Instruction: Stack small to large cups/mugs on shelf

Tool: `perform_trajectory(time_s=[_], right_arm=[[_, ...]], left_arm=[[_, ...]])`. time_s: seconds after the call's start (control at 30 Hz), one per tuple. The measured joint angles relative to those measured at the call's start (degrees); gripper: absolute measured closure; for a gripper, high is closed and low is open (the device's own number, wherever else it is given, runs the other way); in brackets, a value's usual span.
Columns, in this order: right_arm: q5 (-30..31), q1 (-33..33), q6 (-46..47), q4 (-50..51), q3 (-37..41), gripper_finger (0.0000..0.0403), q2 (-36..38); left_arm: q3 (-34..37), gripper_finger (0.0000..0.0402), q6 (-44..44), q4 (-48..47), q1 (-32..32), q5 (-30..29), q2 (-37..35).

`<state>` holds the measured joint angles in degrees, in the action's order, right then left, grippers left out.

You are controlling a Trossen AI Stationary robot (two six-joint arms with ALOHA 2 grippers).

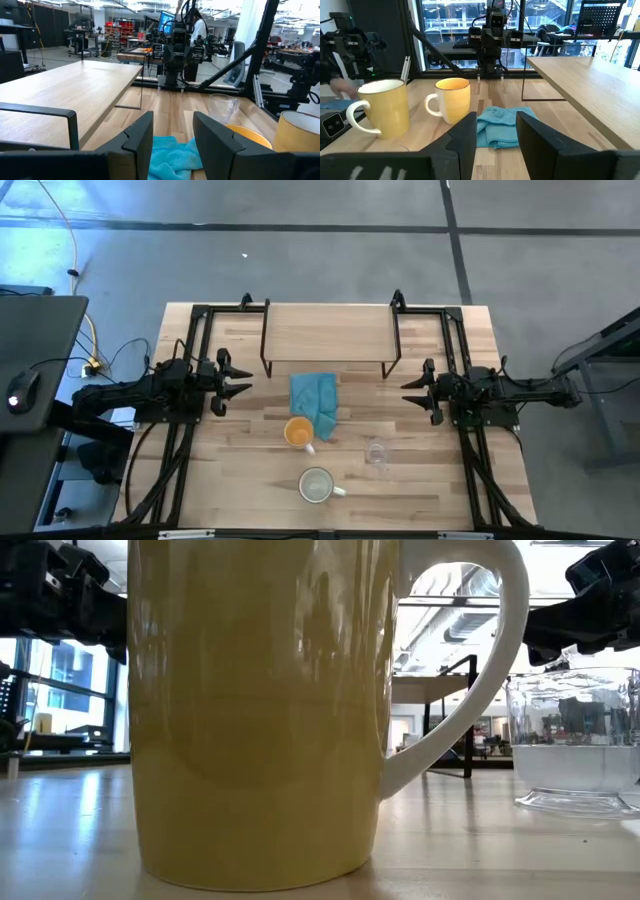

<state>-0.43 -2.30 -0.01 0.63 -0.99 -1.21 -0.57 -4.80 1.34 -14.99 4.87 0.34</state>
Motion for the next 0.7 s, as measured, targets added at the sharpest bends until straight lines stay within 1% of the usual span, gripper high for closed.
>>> perform_trajectory(time_s=[0.6,0.7], right_arm=[[0.0,0.0,0.2,-0.4,0.0,0.0272,0.0],[0.0,0.0,4.2,-1.5,0.0,0.0272,0.0]], left_arm=[[0.0,0.0273,0.0,0.4,0.0,0.0,0.0],[0.0,0.0273,0.0,2.4,0.0,0.0,0.0]])
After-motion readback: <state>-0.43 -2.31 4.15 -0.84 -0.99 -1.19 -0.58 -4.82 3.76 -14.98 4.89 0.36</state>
